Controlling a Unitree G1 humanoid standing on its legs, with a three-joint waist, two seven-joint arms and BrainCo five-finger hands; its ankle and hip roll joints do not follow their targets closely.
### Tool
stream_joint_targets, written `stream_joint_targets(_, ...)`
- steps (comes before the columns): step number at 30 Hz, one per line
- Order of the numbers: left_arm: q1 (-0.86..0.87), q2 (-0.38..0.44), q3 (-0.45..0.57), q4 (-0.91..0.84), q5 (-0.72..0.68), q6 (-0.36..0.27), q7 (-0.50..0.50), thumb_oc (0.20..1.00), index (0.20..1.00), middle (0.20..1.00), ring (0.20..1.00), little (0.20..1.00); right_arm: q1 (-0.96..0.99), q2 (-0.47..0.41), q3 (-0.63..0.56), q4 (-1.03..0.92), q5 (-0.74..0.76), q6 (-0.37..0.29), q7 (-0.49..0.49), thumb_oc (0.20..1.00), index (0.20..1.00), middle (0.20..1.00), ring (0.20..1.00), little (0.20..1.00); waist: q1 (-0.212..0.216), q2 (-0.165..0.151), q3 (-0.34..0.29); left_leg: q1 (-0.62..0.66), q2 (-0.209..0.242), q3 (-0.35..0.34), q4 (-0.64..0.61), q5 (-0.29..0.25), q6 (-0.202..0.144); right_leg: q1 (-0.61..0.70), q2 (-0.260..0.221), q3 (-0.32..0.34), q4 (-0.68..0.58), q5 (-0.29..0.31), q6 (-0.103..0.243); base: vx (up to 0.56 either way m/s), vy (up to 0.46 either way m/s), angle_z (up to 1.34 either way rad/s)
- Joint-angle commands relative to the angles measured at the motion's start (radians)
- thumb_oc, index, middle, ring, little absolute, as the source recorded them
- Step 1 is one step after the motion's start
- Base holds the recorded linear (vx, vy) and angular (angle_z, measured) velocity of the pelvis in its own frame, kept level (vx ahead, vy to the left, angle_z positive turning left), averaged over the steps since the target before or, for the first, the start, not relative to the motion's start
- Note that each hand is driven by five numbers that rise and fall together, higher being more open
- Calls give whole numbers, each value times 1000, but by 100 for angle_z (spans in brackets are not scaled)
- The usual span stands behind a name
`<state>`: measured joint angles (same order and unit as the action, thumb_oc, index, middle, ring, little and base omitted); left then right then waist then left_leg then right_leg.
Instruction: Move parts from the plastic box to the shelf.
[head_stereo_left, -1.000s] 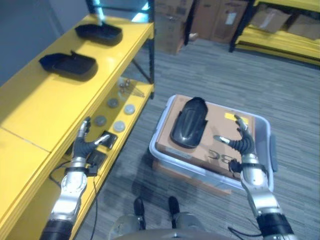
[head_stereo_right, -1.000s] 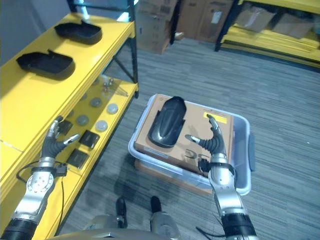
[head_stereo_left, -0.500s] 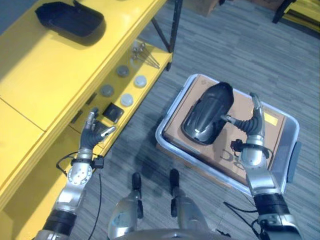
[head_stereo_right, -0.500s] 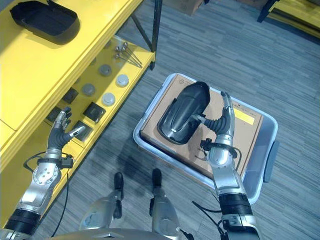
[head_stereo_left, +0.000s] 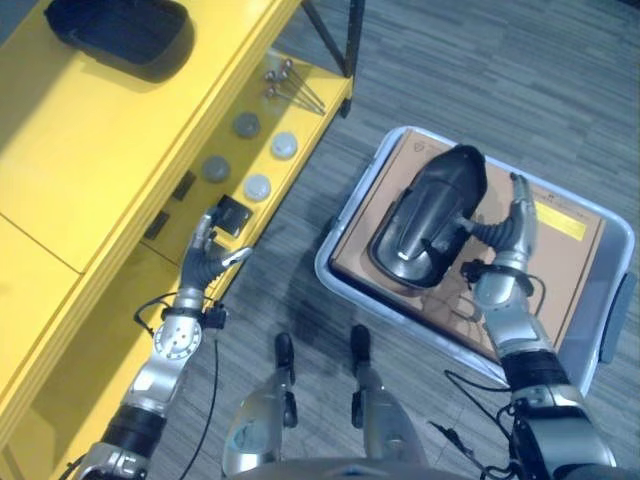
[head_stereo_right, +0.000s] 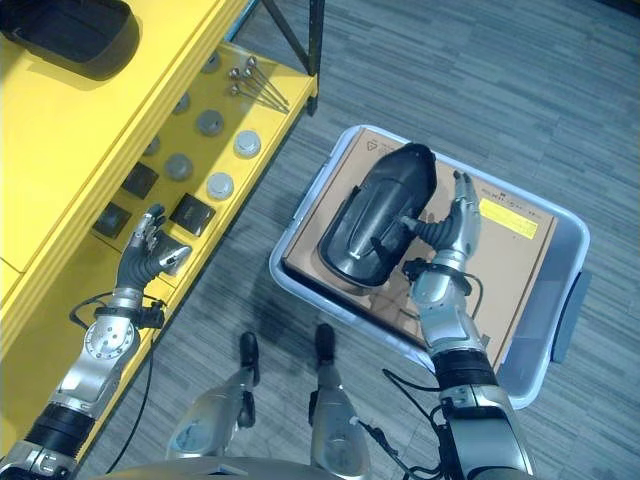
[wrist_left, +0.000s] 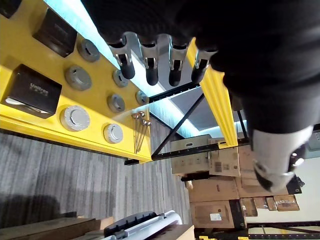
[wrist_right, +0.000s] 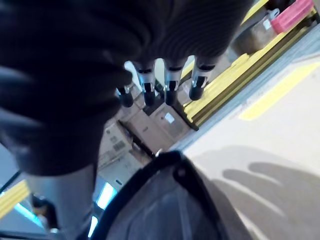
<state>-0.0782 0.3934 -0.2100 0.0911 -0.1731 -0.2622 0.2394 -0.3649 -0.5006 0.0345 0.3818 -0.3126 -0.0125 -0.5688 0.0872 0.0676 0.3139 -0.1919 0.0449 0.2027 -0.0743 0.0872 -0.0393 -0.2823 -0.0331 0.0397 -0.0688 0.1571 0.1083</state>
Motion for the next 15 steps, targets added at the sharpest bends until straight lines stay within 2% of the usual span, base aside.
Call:
stream_joint_targets(1,-5,3,-18,-20,2,-51,17,1000,1000,1000,1000,1000,4,-15,6,1,30,13,29,1000,1000,1000,1000,1000,14,-7,-56,24,20,30,130,-212,-38,-56,-9,-17,152,-145,143,-13,28,-4)
stream_joint_targets(6,2,-10,-14,-8,16,-38,21,1000,1000,1000,1000,1000,34,31,31,55,11,42,46,1000,1000,1000,1000,1000,7,-3,-56,23,18,36,130,-212,-36,-59,-14,-18,151,-145,145,-5,16,-2)
stream_joint_targets(7,4,-8,-15,-9,18,-38,20,1000,1000,1000,1000,1000,36,43,37,74,23,45,51,862,862,862,862,862,6,-3,-57,23,17,36,130,-212,-36,-59,-15,-18,153,-145,145,-18,4,-3)
stream_joint_targets(8,5,-5,-17,-8,20,-36,19,1000,1000,1000,1000,1000,34,48,46,107,27,55,58,391,391,391,391,391,8,-2,-59,22,16,36,131,-212,-35,-58,-16,-17,152,-145,145,-22,5,-3)
stream_joint_targets(9,4,-3,-17,-10,19,-36,18,1000,1000,1000,1000,1000,23,50,56,141,31,56,60,200,200,200,200,200,9,-2,-59,22,15,36,131,-213,-35,-58,-17,-17,151,-144,146,0,0,0)
stream_joint_targets(15,13,17,0,-16,-7,-28,-9,1000,1000,1000,1000,1000,0,63,69,310,113,69,90,200,200,200,200,200,6,-10,-65,29,17,38,140,-218,-37,-44,-19,-16,151,-148,145,-29,-12,0)
